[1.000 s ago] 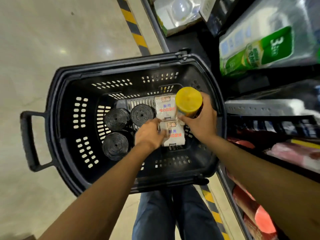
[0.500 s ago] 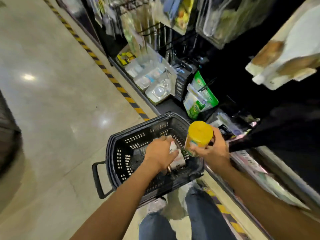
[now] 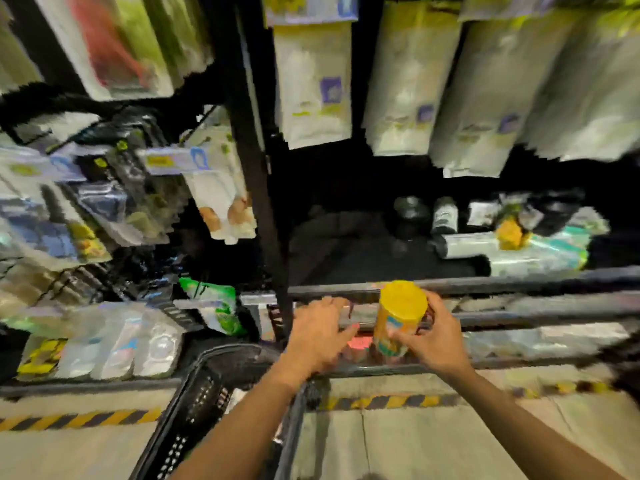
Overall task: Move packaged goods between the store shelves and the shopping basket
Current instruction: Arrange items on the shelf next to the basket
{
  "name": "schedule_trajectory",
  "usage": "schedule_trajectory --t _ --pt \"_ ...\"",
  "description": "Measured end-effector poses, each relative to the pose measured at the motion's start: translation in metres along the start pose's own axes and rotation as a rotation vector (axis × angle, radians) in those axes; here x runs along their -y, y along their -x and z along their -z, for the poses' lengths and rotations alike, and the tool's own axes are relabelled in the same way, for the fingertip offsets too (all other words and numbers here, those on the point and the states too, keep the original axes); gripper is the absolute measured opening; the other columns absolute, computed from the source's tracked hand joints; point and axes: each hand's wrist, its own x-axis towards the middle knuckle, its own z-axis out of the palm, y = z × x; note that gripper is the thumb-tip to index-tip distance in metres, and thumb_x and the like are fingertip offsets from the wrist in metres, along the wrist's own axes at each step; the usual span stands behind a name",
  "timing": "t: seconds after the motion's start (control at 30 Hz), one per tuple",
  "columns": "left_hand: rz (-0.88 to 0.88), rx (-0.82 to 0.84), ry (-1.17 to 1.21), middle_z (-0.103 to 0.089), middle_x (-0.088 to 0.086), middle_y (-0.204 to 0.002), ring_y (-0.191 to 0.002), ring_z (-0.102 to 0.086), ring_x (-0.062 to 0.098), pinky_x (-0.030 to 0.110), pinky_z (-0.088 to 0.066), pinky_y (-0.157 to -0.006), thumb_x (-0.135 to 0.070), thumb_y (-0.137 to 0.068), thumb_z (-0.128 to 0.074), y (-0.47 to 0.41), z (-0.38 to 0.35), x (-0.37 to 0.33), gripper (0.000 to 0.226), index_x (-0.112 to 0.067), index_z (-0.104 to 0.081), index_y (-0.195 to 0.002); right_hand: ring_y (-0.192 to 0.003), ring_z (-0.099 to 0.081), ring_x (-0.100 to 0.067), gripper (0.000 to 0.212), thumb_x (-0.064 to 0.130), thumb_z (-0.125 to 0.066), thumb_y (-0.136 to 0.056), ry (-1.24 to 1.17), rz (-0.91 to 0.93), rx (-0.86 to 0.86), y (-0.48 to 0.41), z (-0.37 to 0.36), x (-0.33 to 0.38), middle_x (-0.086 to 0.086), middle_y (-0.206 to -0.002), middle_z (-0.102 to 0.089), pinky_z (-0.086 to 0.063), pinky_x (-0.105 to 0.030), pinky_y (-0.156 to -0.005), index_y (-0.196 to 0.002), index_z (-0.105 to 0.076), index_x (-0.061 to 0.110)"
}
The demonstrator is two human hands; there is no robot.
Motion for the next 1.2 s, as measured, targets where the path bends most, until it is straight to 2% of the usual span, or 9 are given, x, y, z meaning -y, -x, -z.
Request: schedule_trajectory --t 0.03,0.13,0.2,0.37,0.5,0.7,0.83,0.97,1.2 --pt "-0.058 0.006 -0.017 -0.05 0.003 -0.137 -0.126 -0.046 0.023 0.037 -0.038 -0.103 -0.05 -0.09 -0.05 -0.011 -0.002 -0.023 0.054 -0.023 -0.044 -0.137 -0.09 -0.06 -0.01 0.071 0.004 -0.088 -0.057 -0.006 -0.008 -0.051 0.003 0.023 -0.006 0.008 -0.099 -0.062 -0.045 -0.009 -0.075 -0.113 -0.05 0.028" --pt "-0.212 0.044 -0.046 -0.047 -0.001 -0.141 -0.13 -0.042 0.02 0.035 -0.035 -0.107 -0.048 -0.091 -0.05 -0.036 -0.012 -0.097 0.054 -0.023 -0.043 -0.139 -0.092 -0.062 -0.018 0.068 0.005 -0.086 -0.06 -0.017 -0.065 -0.183 0.016 0.095 -0.031 0.003 -0.1 -0.065 -0.049 -0.026 -0.077 -0.113 -0.051 0.027" --pt "-0.305 0.06 -0.07 -0.046 -0.002 -0.142 -0.131 -0.041 0.02 0.035 -0.034 -0.108 -0.049 -0.091 -0.049 -0.048 -0.023 -0.15 0.055 -0.024 -0.041 -0.139 -0.094 -0.061 -0.017 0.067 0.01 -0.087 -0.06 0.004 -0.083 -0.264 0.03 0.144 -0.05 0.002 -0.101 -0.064 -0.047 -0.027 -0.078 -0.114 -0.051 0.026" --pt "-0.463 0.138 -0.085 -0.051 0.004 -0.135 -0.124 -0.048 0.025 0.039 -0.041 -0.099 -0.05 -0.09 -0.051 -0.058 -0.059 -0.302 0.052 -0.023 -0.046 -0.133 -0.088 -0.062 -0.016 0.068 0.012 -0.089 -0.055 0.026 -0.129 -0.51 0.078 0.27 -0.093 0.014 -0.094 -0.064 -0.055 -0.042 -0.078 -0.101 -0.051 0.044" --pt "-0.629 0.177 -0.059 -0.057 0.005 -0.129 -0.121 -0.051 0.026 0.039 -0.044 -0.095 -0.058 -0.085 -0.043 -0.054 -0.09 -0.416 0.06 -0.022 -0.05 -0.132 -0.093 -0.063 -0.014 0.069 0.016 -0.088 -0.053 0.027 -0.19 -0.673 0.123 0.358 -0.127 0.014 -0.099 -0.065 -0.054 -0.043 -0.083 -0.103 -0.051 0.047" --pt "-0.823 0.246 -0.118 -0.051 0.0 -0.136 -0.123 -0.048 0.02 0.038 -0.042 -0.1 -0.046 -0.092 -0.05 -0.059 -0.135 -0.541 0.047 -0.022 -0.047 -0.133 -0.095 -0.058 -0.016 0.072 0.012 -0.09 -0.056 0.029 -0.298 -0.942 0.179 0.454 -0.168 0.01 -0.101 -0.059 -0.048 -0.033 -0.085 -0.111 -0.049 0.031" --pt "-0.929 0.286 -0.154 -0.046 -0.002 -0.142 -0.129 -0.044 0.019 0.033 -0.038 -0.101 -0.048 -0.092 -0.049 -0.077 -0.169 -0.612 0.053 -0.025 -0.041 -0.14 -0.094 -0.056 -0.017 0.074 0.017 -0.09 -0.056 0.045 -0.408 -1.072 0.197 0.498 -0.201 0.005 -0.104 -0.058 -0.047 -0.03 -0.081 -0.119 -0.051 0.021" --pt "-1.027 0.335 -0.151 -0.049 -0.002 -0.139 -0.125 -0.048 0.019 0.034 -0.042 -0.1 -0.048 -0.092 -0.049 -0.113 -0.208 -0.68 0.052 -0.025 -0.043 -0.138 -0.093 -0.056 -0.017 0.071 0.018 -0.09 -0.057 0.044 -0.505 -1.156 0.191 0.542 -0.239 0.006 -0.101 -0.057 -0.049 -0.033 -0.079 -0.114 -0.048 0.023" --pt "-1.106 0.418 -0.177 -0.05 0.0 -0.136 -0.124 -0.047 0.02 0.034 -0.042 -0.098 -0.049 -0.092 -0.049 -0.214 -0.266 -0.787 0.052 -0.023 -0.043 -0.137 -0.091 -0.055 -0.019 0.072 0.012 -0.088 -0.059 0.042 -0.627 -1.26 0.13 0.631 -0.307 0.002 -0.102 -0.057 -0.045 -0.029 -0.076 -0.119 -0.048 0.016"
